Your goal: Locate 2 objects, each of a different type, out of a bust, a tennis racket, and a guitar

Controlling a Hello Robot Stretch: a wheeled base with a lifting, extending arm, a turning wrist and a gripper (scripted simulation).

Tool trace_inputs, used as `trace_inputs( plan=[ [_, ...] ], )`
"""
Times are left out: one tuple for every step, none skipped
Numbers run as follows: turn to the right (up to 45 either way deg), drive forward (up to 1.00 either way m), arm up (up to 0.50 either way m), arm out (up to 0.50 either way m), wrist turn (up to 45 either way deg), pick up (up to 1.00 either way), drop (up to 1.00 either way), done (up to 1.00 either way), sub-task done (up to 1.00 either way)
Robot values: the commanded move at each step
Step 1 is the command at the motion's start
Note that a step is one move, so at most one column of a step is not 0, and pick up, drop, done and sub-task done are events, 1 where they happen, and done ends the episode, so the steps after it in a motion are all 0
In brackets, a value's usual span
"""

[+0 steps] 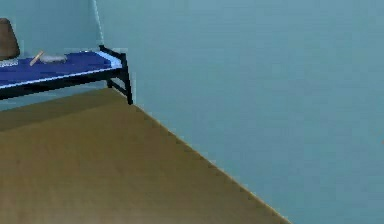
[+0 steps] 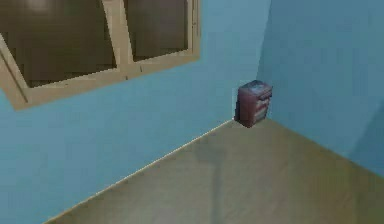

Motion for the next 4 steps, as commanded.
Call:
trace_inputs(
  plan=[
    [0.0, 0.75, 0.00, 0.00, 0.0, 0.00, 0.00, 0.00, 0.00],
    [-36.0, 0.00, 0.00, 0.00, 0.0, 0.00, 0.00, 0.00, 0.00],
    [0.0, 0.75, 0.00, 0.00, 0.0, 0.00, 0.00, 0.00, 0.00],
    [-45.0, 0.00, 0.00, 0.00, 0.0, 0.00, 0.00, 0.00, 0.00]
  ],
)
